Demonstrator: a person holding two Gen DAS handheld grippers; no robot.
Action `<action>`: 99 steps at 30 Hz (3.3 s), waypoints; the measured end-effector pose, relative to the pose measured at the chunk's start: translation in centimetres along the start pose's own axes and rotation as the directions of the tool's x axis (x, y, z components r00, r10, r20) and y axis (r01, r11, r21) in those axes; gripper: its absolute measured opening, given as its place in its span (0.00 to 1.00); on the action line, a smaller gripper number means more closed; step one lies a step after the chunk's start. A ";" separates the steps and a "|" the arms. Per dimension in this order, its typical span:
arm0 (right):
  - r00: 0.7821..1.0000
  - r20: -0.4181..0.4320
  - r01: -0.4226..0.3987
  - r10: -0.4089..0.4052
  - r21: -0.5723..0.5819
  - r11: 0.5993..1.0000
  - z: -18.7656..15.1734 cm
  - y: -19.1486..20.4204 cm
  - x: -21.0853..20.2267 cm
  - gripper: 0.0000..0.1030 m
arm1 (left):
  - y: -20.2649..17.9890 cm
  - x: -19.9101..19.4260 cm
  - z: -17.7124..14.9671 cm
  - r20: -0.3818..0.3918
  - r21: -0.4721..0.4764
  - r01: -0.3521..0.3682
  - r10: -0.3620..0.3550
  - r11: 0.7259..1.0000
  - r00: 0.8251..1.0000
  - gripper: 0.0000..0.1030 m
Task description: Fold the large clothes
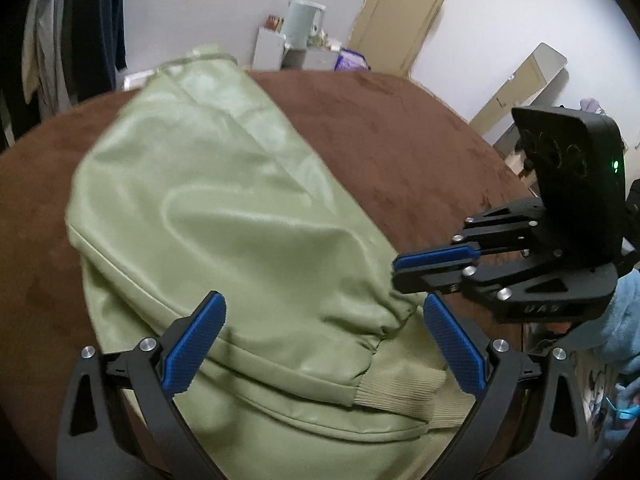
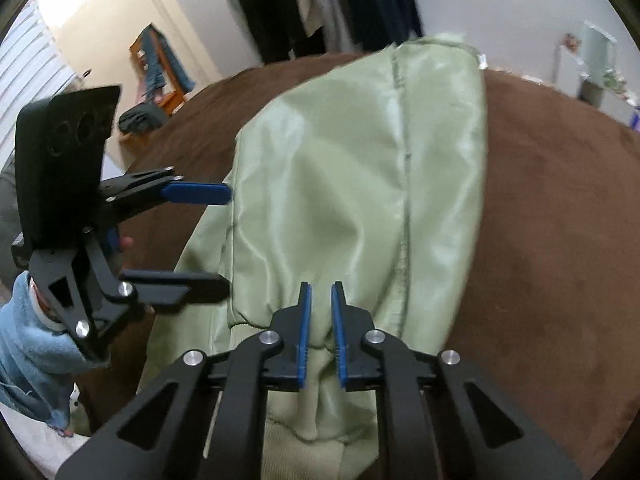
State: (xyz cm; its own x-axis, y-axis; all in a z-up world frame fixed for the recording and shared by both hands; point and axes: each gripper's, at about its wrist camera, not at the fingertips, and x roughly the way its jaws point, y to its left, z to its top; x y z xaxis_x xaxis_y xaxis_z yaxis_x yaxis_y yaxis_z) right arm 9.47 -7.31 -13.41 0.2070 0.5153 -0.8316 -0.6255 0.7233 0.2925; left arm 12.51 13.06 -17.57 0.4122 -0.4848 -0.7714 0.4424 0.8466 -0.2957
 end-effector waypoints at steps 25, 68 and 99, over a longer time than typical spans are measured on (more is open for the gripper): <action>0.997 -0.068 0.034 -0.028 0.091 0.995 -1.4 -3.1 2.1 0.21 | 1.6 3.2 -2.2 -0.055 -0.078 -0.010 0.005 0.997 0.998 0.94; 0.963 -0.178 -0.085 0.201 0.508 0.857 -14.5 -3.4 -0.6 0.73 | 1.6 -1.9 -18.6 -0.014 -0.587 0.106 -0.140 0.803 0.990 0.94; 0.965 -0.101 -0.160 0.241 0.503 0.849 -15.3 -2.7 -0.6 0.24 | -2.3 -0.1 -13.9 -0.014 -0.520 0.111 -0.138 0.847 0.990 0.29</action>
State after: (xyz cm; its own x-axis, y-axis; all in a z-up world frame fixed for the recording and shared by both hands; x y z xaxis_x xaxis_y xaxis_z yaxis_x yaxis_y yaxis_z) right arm -0.51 -16.60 -20.95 -0.0267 0.6257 -0.7796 -0.1859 0.7632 0.6188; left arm 0.41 14.18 -24.63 0.3362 -0.5941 -0.7307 0.0063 0.7773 -0.6291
